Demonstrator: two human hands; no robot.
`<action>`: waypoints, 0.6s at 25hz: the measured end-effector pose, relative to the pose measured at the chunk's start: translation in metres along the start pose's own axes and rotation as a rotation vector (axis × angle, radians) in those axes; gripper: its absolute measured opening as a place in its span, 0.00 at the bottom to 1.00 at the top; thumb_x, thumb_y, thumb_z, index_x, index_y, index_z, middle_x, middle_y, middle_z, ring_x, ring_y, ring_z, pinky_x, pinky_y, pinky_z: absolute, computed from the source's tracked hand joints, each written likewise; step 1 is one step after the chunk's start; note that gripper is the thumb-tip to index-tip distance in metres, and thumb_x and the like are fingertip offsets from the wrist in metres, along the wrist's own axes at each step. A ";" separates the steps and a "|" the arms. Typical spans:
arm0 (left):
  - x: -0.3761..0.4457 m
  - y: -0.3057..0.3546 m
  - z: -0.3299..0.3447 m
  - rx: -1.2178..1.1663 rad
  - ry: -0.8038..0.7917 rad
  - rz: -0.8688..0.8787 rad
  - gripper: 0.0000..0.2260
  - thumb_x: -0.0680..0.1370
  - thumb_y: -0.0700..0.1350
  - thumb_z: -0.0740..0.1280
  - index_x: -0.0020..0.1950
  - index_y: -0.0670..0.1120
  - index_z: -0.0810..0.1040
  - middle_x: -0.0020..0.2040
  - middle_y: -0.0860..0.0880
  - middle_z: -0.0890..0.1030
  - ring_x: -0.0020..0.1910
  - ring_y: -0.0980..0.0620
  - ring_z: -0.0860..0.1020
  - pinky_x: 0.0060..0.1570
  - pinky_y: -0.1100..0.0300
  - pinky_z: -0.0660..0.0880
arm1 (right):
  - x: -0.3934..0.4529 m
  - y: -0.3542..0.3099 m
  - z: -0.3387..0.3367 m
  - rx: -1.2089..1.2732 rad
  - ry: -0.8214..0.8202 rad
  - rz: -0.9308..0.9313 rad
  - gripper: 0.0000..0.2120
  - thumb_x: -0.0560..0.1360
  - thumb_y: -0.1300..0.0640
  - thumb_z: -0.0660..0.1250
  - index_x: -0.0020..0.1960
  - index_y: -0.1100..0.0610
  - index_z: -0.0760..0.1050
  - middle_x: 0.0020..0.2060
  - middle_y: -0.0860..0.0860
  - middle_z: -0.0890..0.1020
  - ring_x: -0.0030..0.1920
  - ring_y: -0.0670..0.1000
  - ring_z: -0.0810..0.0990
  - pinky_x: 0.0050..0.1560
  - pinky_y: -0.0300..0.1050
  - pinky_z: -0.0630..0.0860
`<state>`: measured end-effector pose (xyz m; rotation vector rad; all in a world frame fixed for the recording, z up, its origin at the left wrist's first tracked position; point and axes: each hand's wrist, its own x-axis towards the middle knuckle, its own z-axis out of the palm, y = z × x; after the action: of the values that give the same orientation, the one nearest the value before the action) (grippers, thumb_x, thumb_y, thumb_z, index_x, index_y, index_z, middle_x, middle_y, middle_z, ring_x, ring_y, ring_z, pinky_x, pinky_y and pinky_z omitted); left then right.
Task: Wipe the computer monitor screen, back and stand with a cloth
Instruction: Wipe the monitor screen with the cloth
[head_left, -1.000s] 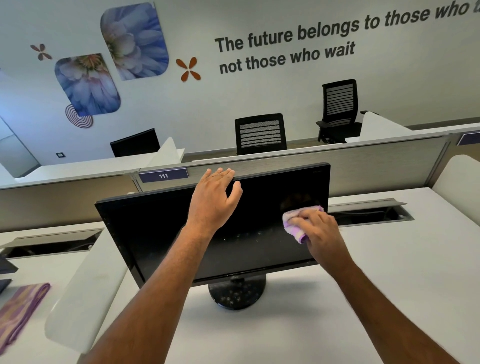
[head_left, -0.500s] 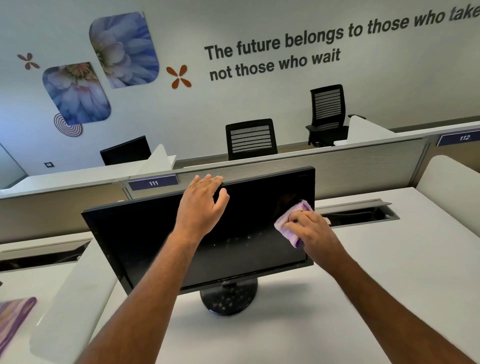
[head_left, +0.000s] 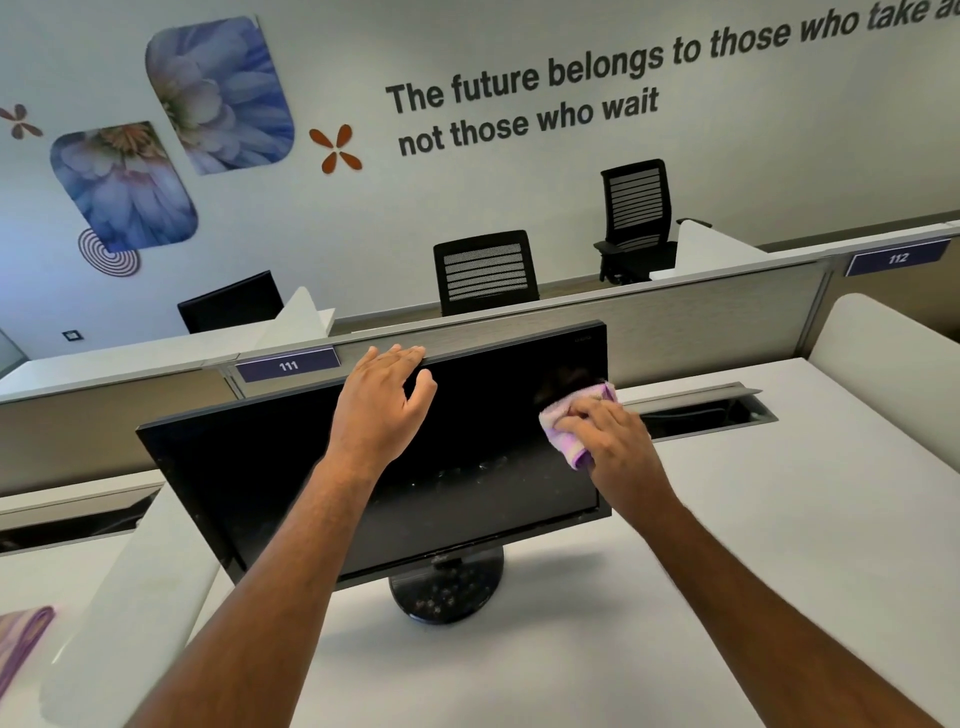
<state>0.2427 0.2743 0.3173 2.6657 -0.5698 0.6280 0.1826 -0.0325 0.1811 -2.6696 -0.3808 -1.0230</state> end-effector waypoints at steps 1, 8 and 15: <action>0.000 0.000 0.000 -0.001 0.002 -0.001 0.27 0.82 0.56 0.53 0.75 0.45 0.76 0.73 0.49 0.79 0.76 0.54 0.71 0.82 0.55 0.56 | -0.015 0.003 0.010 0.010 -0.018 -0.002 0.21 0.71 0.63 0.76 0.62 0.53 0.81 0.61 0.52 0.80 0.61 0.57 0.78 0.61 0.52 0.75; -0.001 -0.001 -0.002 0.004 -0.001 0.001 0.27 0.83 0.56 0.53 0.76 0.46 0.75 0.73 0.49 0.78 0.77 0.53 0.70 0.82 0.55 0.55 | -0.037 0.005 0.023 0.053 -0.043 0.020 0.21 0.70 0.64 0.78 0.61 0.53 0.81 0.59 0.52 0.81 0.58 0.56 0.78 0.59 0.51 0.76; -0.001 0.000 0.001 -0.011 0.020 0.015 0.27 0.83 0.55 0.53 0.76 0.45 0.76 0.73 0.48 0.78 0.77 0.53 0.70 0.81 0.56 0.55 | -0.025 -0.003 0.020 0.068 0.006 0.090 0.24 0.69 0.65 0.78 0.63 0.54 0.80 0.59 0.52 0.80 0.58 0.56 0.77 0.58 0.51 0.76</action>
<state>0.2425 0.2744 0.3157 2.6443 -0.5862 0.6533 0.1760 -0.0267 0.1507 -2.5976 -0.2862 -0.9733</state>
